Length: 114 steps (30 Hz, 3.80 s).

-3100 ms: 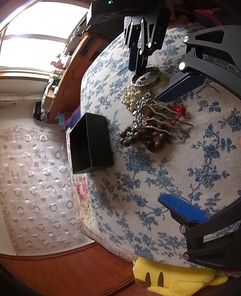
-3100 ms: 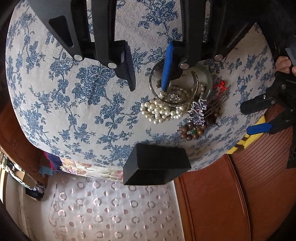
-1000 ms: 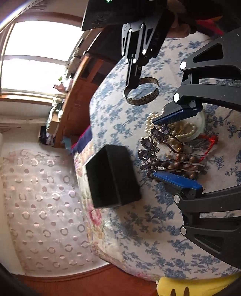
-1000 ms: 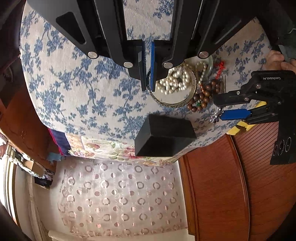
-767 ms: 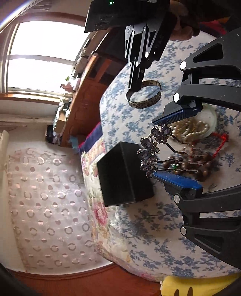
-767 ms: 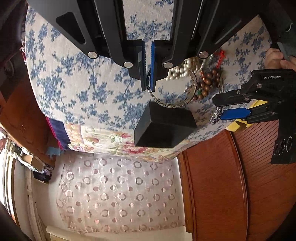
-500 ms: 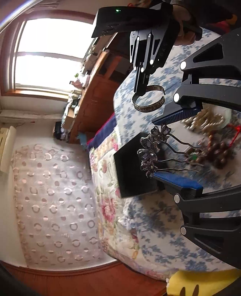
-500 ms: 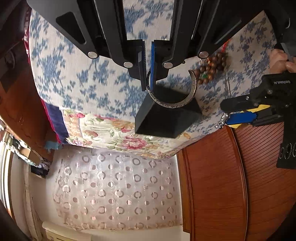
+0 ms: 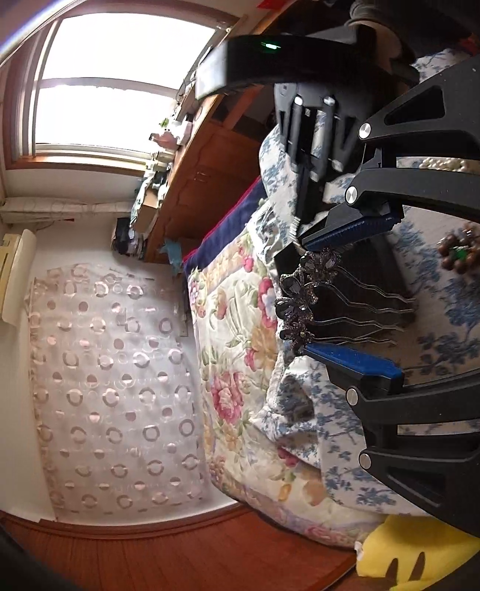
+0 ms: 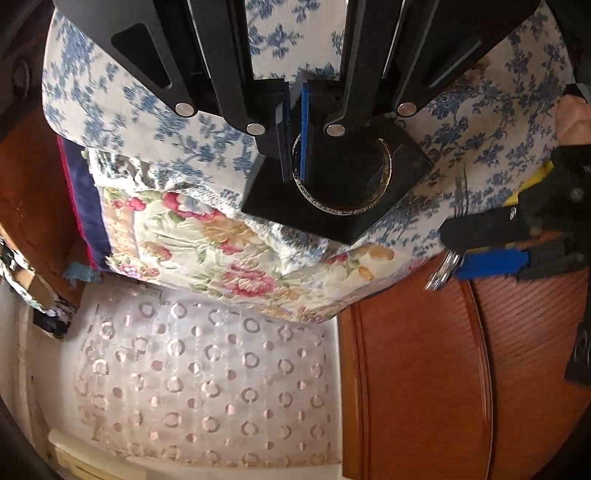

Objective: Organize jewelry
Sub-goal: 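Lower the combs and bangle into the black box and open both grippers, then grasp the brown wooden bead bracelet with the left gripper, then grasp the red string bracelet with the right gripper while the left gripper lifts the beads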

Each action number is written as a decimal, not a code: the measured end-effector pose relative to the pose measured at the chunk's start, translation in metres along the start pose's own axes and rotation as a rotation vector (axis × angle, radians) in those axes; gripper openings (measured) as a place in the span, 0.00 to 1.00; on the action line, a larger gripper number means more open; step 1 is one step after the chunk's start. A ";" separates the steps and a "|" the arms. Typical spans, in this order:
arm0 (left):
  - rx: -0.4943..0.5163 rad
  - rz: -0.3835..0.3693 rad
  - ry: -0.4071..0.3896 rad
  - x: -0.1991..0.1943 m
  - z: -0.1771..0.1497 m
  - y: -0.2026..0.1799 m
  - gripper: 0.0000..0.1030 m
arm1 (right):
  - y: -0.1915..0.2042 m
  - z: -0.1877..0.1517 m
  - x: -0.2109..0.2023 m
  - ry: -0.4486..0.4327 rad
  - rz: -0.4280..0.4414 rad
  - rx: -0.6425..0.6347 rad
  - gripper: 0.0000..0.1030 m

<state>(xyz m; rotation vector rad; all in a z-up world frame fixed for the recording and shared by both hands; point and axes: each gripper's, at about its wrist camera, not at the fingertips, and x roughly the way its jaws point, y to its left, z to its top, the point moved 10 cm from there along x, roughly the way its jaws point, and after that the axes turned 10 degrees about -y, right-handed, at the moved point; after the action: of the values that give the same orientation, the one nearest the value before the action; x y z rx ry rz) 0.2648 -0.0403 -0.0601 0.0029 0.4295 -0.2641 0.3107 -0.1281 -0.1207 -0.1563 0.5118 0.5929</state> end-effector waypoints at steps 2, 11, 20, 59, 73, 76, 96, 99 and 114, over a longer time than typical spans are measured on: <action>-0.003 0.002 0.010 0.008 0.000 0.001 0.48 | 0.003 -0.006 0.010 0.025 0.016 -0.006 0.10; 0.020 -0.005 0.060 0.044 -0.006 -0.005 0.48 | -0.018 -0.011 -0.001 0.009 0.015 0.051 0.14; 0.067 -0.009 0.112 0.068 -0.021 -0.022 0.48 | -0.049 -0.011 -0.034 -0.042 -0.053 0.082 0.15; -0.065 -0.049 0.224 -0.039 -0.127 -0.034 0.57 | 0.027 -0.117 -0.124 0.012 -0.033 0.147 0.27; -0.153 -0.050 0.287 -0.027 -0.141 -0.038 0.32 | 0.034 -0.124 -0.142 0.005 -0.019 0.137 0.27; -0.149 -0.044 0.300 -0.025 -0.143 -0.039 0.16 | 0.031 -0.126 -0.143 0.004 -0.019 0.145 0.27; -0.115 -0.044 0.071 -0.091 -0.083 -0.038 0.12 | 0.057 -0.123 -0.115 0.044 0.031 0.109 0.27; -0.116 -0.043 0.052 -0.100 -0.082 -0.034 0.12 | 0.066 -0.120 -0.107 0.056 0.034 0.082 0.27; -0.146 -0.037 0.017 -0.120 -0.083 -0.015 0.12 | 0.085 -0.139 -0.113 0.123 0.016 0.029 0.27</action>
<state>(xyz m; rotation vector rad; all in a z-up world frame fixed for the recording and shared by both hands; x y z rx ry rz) 0.1212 -0.0198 -0.0855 -0.1458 0.4654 -0.2689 0.1242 -0.1536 -0.1839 -0.1623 0.6413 0.5934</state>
